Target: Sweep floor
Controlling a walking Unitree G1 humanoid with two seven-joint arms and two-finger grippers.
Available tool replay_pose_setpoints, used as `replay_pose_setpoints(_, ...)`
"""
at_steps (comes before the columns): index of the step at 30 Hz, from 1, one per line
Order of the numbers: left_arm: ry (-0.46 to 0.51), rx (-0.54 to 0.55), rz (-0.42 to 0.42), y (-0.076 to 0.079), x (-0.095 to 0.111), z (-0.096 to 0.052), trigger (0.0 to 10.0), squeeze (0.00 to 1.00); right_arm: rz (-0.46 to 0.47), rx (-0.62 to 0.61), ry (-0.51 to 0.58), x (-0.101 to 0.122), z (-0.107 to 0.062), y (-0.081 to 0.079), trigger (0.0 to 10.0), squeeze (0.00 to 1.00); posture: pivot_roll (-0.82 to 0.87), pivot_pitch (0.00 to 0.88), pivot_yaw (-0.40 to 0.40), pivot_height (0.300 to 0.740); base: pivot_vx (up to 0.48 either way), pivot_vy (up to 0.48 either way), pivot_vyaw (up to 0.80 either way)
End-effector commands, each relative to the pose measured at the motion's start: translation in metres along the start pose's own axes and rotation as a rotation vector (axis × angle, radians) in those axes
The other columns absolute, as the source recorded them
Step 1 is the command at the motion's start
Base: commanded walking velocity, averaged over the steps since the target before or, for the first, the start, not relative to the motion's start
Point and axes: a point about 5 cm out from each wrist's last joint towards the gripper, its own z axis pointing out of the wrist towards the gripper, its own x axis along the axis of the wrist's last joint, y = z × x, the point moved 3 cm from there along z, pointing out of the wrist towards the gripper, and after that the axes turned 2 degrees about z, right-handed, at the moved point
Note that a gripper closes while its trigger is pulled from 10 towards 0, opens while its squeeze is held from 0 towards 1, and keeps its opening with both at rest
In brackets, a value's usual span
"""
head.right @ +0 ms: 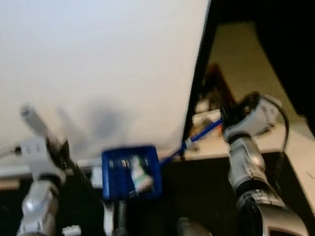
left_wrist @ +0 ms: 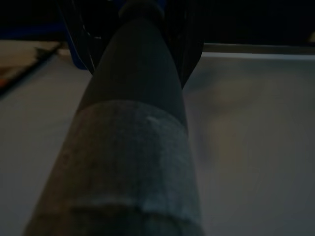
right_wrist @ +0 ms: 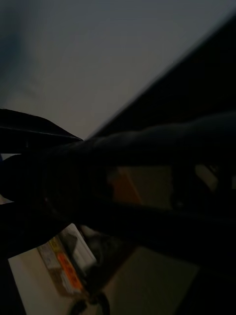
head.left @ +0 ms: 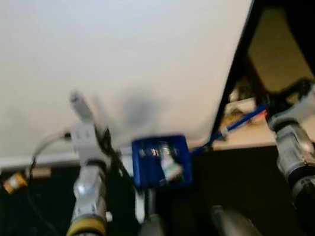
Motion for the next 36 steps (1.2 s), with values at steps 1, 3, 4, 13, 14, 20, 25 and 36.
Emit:
replay_pose_setpoints(1,0.014,-0.002,0.009,-0.001,0.003,0.000,10.0,0.00,0.040,-0.009,0.019,0.004,0.001,0.001,10.0,0.00,0.01,0.077,0.005,0.740,0.000,-0.480,0.00)
replay_pose_setpoints(3,0.014,-0.002,0.008,-0.001,0.003,0.000,10.0,0.00,0.044,-0.010,0.020,0.004,0.001,0.001,10.0,0.00,0.01,0.077,0.005,0.740,0.000,-0.480,0.00)
replay_pose_setpoints(4,0.014,-0.002,0.008,0.000,0.003,0.000,10.0,0.00,0.047,-0.012,0.021,0.004,0.001,0.002,10.0,0.00,0.01,0.077,0.004,0.740,0.000,-0.480,0.00)
replay_pose_setpoints(13,0.011,-0.002,0.010,-0.001,0.003,0.000,10.0,0.00,0.059,-0.026,0.030,0.012,0.002,0.010,10.0,0.00,0.01,0.077,0.006,0.740,0.000,-0.480,0.00)
replay_pose_setpoints(14,0.011,-0.002,0.010,-0.001,0.003,0.000,10.0,0.00,0.059,-0.026,0.030,0.012,0.002,0.010,10.0,0.00,0.01,0.077,0.006,0.740,0.000,-0.480,0.00)
replay_pose_setpoints(20,0.003,0.008,0.015,-0.003,0.002,0.000,10.0,0.00,0.053,-0.011,0.041,0.021,0.007,0.009,10.0,0.00,0.01,0.078,0.004,0.740,0.000,-0.480,0.00)
replay_pose_setpoints(25,0.001,0.018,0.012,-0.004,0.001,0.000,10.0,0.00,0.029,0.019,0.041,0.025,0.011,0.002,10.0,0.00,0.01,0.078,0.003,0.740,0.000,-0.480,0.29)
replay_pose_setpoints(36,0.001,0.042,0.014,-0.008,0.002,0.000,10.0,0.00,0.008,0.060,0.010,0.017,0.013,-0.010,10.0,0.00,0.01,0.075,0.001,0.740,0.000,-0.175,0.80)
